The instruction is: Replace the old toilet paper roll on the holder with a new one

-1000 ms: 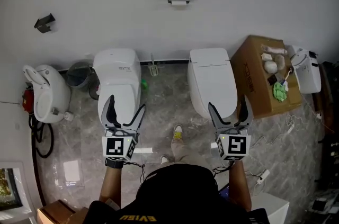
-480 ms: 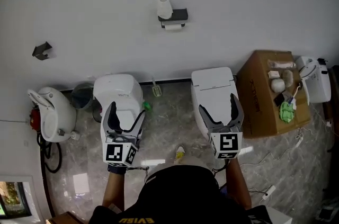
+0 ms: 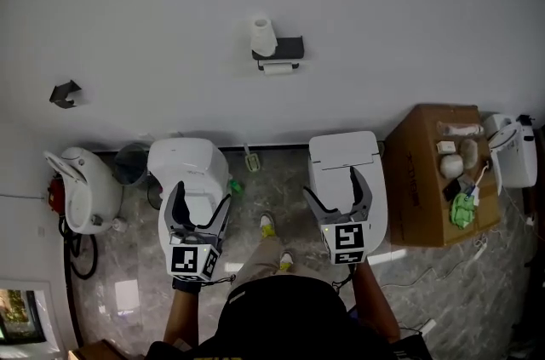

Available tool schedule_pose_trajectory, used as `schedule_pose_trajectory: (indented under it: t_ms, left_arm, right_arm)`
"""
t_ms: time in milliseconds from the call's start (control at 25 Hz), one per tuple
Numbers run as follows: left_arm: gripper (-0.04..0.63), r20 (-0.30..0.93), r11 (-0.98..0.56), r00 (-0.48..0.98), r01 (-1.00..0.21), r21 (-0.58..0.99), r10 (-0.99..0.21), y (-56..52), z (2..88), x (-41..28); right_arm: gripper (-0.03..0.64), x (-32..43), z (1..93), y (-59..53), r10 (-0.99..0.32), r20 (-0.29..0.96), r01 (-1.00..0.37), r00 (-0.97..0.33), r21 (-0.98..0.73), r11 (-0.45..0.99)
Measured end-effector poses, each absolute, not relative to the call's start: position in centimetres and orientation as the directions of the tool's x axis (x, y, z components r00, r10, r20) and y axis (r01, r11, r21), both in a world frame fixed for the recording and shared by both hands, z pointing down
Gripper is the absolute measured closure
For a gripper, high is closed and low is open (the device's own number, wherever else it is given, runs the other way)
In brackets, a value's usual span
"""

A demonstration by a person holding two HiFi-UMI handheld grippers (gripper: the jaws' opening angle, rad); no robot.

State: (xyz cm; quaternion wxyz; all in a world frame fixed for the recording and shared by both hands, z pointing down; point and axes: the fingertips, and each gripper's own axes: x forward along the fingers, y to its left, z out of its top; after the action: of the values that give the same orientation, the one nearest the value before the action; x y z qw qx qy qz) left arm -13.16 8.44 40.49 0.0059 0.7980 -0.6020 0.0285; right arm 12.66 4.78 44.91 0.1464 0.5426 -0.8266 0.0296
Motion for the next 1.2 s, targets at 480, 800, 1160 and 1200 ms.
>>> schedule_pose_trajectory:
  t_ms: [480, 800, 1160, 1200]
  left_arm:
    - [0.138, 0.03, -0.313, 0.313, -0.95, 0.006, -0.949, -3.3, 41.3, -12.7]
    - [0.138, -0.031, -0.37, 0.37, -0.929, 0.01, -0.929, -14.0, 42.3, -12.9]
    - [0.138, -0.021, -0.379, 0.378, -0.924, 0.059, -0.926, -18.9, 45.1, -12.9]
    - [0.138, -0.019, -0.38, 0.38, -0.924, 0.046, -0.925, -19.1, 45.5, -13.0]
  right_arm:
    - [0.147, 11.0, 47.9, -6.5, -0.894, 0.298, -0.863, -0.336, 0.282, 0.418]
    - [0.147, 7.8, 48.4, -15.8, -0.905, 0.294, -0.728, -0.309, 0.539, 0.424]
    - [0.147, 5.4, 52.2, -23.5, -0.888, 0.339, -0.581, -0.31, 0.672, 0.459]
    - [0.149, 4.8, 52.7, -24.2, -0.887, 0.334, -0.565, -0.32, 0.684, 0.461]
